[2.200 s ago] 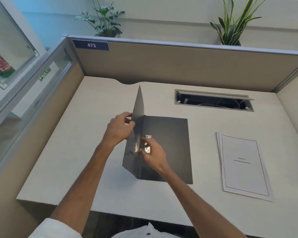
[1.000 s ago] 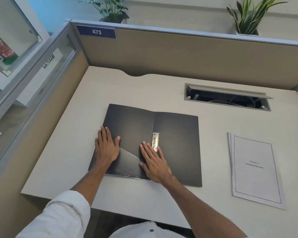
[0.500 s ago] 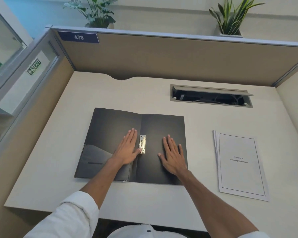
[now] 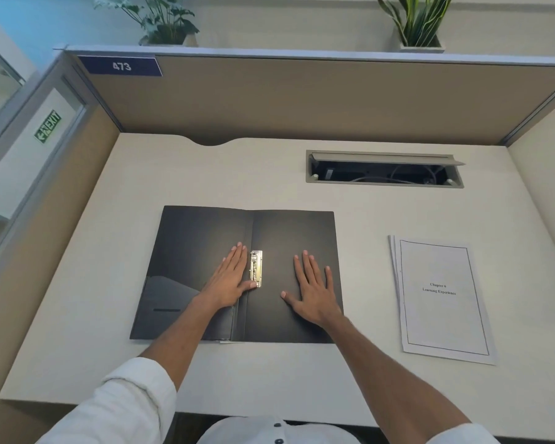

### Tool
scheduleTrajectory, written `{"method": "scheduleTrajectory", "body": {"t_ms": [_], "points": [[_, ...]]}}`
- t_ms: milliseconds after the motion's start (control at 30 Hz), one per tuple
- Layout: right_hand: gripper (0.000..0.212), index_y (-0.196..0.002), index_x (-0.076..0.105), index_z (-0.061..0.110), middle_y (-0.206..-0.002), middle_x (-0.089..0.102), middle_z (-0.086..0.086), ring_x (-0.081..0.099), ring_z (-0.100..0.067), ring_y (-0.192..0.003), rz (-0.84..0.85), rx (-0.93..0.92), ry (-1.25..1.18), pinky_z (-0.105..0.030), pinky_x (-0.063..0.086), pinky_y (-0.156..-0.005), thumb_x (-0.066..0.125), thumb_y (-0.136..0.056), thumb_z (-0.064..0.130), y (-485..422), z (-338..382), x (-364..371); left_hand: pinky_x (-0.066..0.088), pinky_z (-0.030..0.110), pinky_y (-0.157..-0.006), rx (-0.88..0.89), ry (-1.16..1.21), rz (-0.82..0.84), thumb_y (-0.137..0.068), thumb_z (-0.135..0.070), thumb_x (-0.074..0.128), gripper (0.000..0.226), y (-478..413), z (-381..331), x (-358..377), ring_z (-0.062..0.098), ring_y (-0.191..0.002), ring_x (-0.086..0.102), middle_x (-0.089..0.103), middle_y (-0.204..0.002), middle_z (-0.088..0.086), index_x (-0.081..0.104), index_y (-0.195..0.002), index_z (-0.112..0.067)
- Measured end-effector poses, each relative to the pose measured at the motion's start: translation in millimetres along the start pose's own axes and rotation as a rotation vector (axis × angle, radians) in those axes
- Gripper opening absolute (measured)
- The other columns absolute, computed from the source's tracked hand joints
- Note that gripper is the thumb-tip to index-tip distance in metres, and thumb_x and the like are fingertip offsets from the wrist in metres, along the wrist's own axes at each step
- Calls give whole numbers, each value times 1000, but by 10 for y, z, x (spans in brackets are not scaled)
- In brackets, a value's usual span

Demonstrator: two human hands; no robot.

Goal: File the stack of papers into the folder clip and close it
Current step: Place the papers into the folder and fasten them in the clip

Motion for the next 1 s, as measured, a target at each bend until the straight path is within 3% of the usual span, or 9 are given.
{"method": "scheduleTrajectory", "body": {"t_ms": [200, 467, 567, 667, 767, 833, 900, 1000], "points": [[93, -174, -19, 25, -180, -30, 1, -24, -21, -170, 8, -1, 24, -56, -7, -139, 32, -109, 69, -33, 12, 9, 3, 45, -144, -12, 2, -37, -111, -55, 52, 101, -2, 21, 27, 20, -174, -15, -22, -184, 3, -14, -175, -13], [92, -174, -20, 25, -181, -30, 1, -23, -20, -171, 4, 2, 30, -56, -6, -139, 31, -110, 68, -8, 3, 23, -1, 44, -144, 42, 263, 65, -115, -46, 50, 90, -1, 73, -122, 21, -174, -14, -17, -185, 5, -6, -176, -11], [92, -174, -19, 26, -181, -29, 1, -23, -19, -171, 2, 3, 27, -56, -6, -139, 31, -110, 68, -7, 15, 17, 1, 46, -144, 75, 302, 30, -117, -43, 44, 74, 40, 71, -175, 22, -175, -7, -2, -186, -1, 8, -178, -20], [92, -174, -19, 26, -181, -29, 2, -23, -19, -171, -1, 9, 24, -56, -6, -139, 32, -110, 68, 0, 18, 15, 4, 55, -143, 103, 270, -46, -119, -37, 42, 54, 107, 39, -148, 21, -175, 8, 18, -184, -7, 36, -172, -29], [92, -174, -19, 26, -181, -29, 1, -23, -20, -171, 5, 7, 28, -56, -6, -139, 31, -110, 68, -3, 29, 6, 7, 55, -142, 103, 242, -89, -117, -35, 49, 52, 162, 15, -100, 18, -173, 17, 25, -182, -10, 44, -168, -30], [92, -174, -19, 26, -181, -29, 1, -22, -20, -171, 7, 5, 29, -56, -6, -139, 32, -110, 68, -4, 34, 1, 15, 53, -142, 100, 214, -119, -116, -33, 52, 51, 182, 1, -108, 18, -171, 25, 33, -180, -10, 48, -167, -29], [92, -174, -18, 26, -181, -29, 2, -22, -20, -171, 8, 7, 23, -56, -7, -139, 32, -110, 68, -2, 33, 2, 33, 46, -135, 106, 202, -188, -116, -31, 53, 45, 187, -17, -174, 18, -164, 42, 49, -172, -8, 58, -161, -28], [93, -174, -19, 26, -181, -29, 2, -23, -20, -171, 14, 10, 28, -56, -7, -139, 32, -109, 68, -1, 18, 13, 53, 30, -105, 55, 261, -342, -115, -31, 56, 34, 163, -58, -358, 17, -137, 69, 75, -146, -10, 75, -143, -28]]}}
Point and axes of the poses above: each hand's wrist, its own y-axis away from the middle knuckle, its own x-axis out of the palm, z = x × y, the point moved 5 cm from there along -y, towards the middle knuckle
